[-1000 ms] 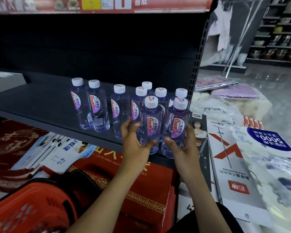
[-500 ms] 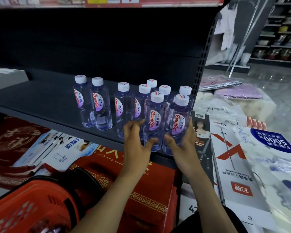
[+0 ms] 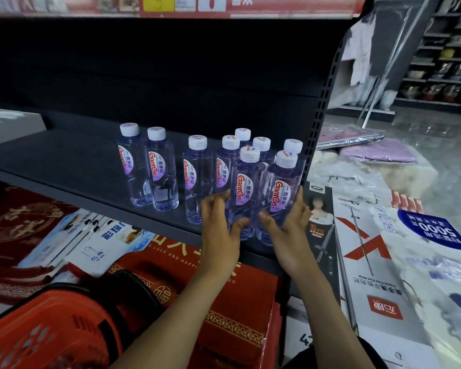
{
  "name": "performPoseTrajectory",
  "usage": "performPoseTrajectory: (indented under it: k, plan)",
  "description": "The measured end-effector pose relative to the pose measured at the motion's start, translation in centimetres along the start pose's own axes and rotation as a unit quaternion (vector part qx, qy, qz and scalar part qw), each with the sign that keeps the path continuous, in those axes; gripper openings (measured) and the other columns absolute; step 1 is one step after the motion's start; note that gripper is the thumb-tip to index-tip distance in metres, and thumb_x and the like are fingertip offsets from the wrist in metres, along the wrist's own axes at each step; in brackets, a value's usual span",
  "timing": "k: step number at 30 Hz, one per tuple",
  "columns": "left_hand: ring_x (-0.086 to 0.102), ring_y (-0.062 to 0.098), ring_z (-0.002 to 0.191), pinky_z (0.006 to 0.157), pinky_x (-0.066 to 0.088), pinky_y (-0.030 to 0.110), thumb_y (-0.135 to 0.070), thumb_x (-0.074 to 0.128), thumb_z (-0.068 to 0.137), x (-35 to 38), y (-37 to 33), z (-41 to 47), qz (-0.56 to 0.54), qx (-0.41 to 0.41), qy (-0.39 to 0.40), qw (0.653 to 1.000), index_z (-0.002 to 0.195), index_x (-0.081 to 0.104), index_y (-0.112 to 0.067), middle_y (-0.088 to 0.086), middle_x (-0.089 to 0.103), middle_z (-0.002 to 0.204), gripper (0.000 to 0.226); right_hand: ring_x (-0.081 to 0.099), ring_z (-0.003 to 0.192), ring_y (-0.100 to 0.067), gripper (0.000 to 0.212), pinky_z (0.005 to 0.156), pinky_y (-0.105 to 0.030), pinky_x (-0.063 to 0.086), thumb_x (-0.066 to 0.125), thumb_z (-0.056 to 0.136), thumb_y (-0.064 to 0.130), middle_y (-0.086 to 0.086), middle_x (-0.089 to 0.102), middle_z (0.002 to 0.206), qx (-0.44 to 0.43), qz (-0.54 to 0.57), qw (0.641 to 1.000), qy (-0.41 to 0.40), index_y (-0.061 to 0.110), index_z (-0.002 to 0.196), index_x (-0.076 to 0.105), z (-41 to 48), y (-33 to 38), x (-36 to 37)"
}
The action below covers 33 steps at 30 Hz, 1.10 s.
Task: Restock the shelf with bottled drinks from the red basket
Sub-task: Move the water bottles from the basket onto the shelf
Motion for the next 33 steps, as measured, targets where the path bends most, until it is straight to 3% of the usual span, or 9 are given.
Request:
performPoseTrajectory:
  k: [3,5,7,9,11,14,19,29,33]
  plan:
    - [0.043,0.015,0.131,0.104,0.047,0.042,-0.016,0.065,0.090,-0.2,0.0,0.1,0.023,-0.001,0.014,1.000,0.136,0.043,-0.020,-0.002,0.034,0.141,0.052,0.018,0.123,0.004,0.098,0.097,-0.023,0.027,0.064,0.092,0.036,0.006,-0.004,0.159,0.001,0.000,1.000,-0.008,0.033,0.155,-0.012,0.0,0.1,0.2]
    - [0.040,0.017,0.136,0.108,0.043,0.041,-0.023,0.062,0.092,-0.5,-0.2,-0.1,0.056,0.002,0.031,0.998,0.143,0.037,-0.022,-0.001,0.031,0.147,0.057,0.011,0.125,0.007,0.101,0.099,-0.023,0.021,0.067,0.089,0.039,0.007,-0.007,0.161,0.015,-0.003,1.000,-0.020,0.033,0.155,-0.010,-0.7,0.3,0.2]
    - [0.040,0.016,0.136,0.107,0.043,0.034,-0.031,0.057,0.095,-1.2,-0.7,-0.6,0.098,-0.003,0.041,0.994,0.147,0.031,-0.023,-0.002,0.030,0.151,0.059,0.014,0.127,0.005,0.098,0.098,-0.024,0.022,0.070,0.087,0.039,0.004,0.001,0.160,0.023,-0.025,0.995,-0.090,0.029,0.156,0.000,-2.0,0.8,0.2]
    - [0.043,0.016,0.131,0.101,0.047,0.033,-0.036,0.050,0.098,-2.3,-1.5,-1.2,0.158,0.004,0.038,0.987,0.147,0.028,-0.025,-0.002,0.033,0.148,0.055,0.030,0.122,-0.003,0.075,0.093,-0.024,0.032,0.068,0.090,0.031,-0.003,0.024,0.148,-0.032,-0.064,0.976,-0.205,0.024,0.151,0.024,-3.7,2.0,0.6]
    - [0.045,0.019,0.128,0.097,0.049,0.039,-0.033,0.045,0.100,-4.0,-2.3,-1.6,0.234,0.030,0.026,0.972,0.146,0.028,-0.025,0.000,0.039,0.144,0.050,0.037,0.107,-0.004,0.050,0.087,-0.018,0.035,0.061,0.091,0.020,-0.006,0.039,0.128,-0.151,-0.089,0.952,-0.249,0.019,0.137,0.042,-5.3,3.8,1.9]
    - [0.047,0.030,0.123,0.094,0.047,0.047,-0.031,0.046,0.095,-7.7,-2.6,-2.2,0.362,0.044,0.018,0.931,0.143,0.035,-0.021,0.008,0.045,0.138,0.050,0.041,0.100,-0.004,0.037,0.087,-0.003,0.031,0.057,0.087,0.011,-0.007,0.046,0.116,-0.245,-0.079,0.953,-0.160,0.010,0.124,0.054,-6.4,5.7,5.9]
    - [0.053,0.033,0.112,0.087,0.045,0.044,-0.032,0.047,0.094,-17.3,-0.8,-5.1,0.529,-0.031,-0.014,0.848,0.131,0.046,-0.019,0.010,0.054,0.120,0.039,0.052,0.114,-0.032,0.036,0.096,-0.038,0.040,0.057,0.090,0.012,-0.012,0.047,0.123,-0.212,-0.085,0.973,0.014,0.013,0.127,0.054,-8.0,8.1,15.3]
    - [0.048,0.033,0.116,0.088,0.042,0.043,-0.027,0.044,0.092,-36.3,3.9,-16.7,0.627,-0.268,-0.040,0.730,0.133,0.043,-0.018,0.012,0.052,0.123,0.042,0.051,0.114,-0.038,0.032,0.093,-0.043,0.044,0.051,0.097,0.019,-0.018,0.042,0.127,-0.255,-0.191,0.903,0.287,0.013,0.129,0.048,-16.4,9.4,32.0]
    - [0.045,0.035,0.123,0.094,0.043,0.047,-0.025,0.043,0.094,-40.4,7.5,-21.4,0.584,-0.380,-0.027,0.717,0.141,0.036,-0.017,0.014,0.046,0.134,0.048,0.052,0.115,-0.037,0.032,0.094,-0.042,0.045,0.050,0.097,0.018,-0.016,0.042,0.128,-0.224,-0.194,0.878,0.376,0.014,0.129,0.049,-19.5,7.7,37.4]
Point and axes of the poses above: each hand's wrist, its own z-axis towards the middle knuckle, its own x-axis out of the palm, y = z × x, the point moved 1 cm from there along z, towards the middle knuckle
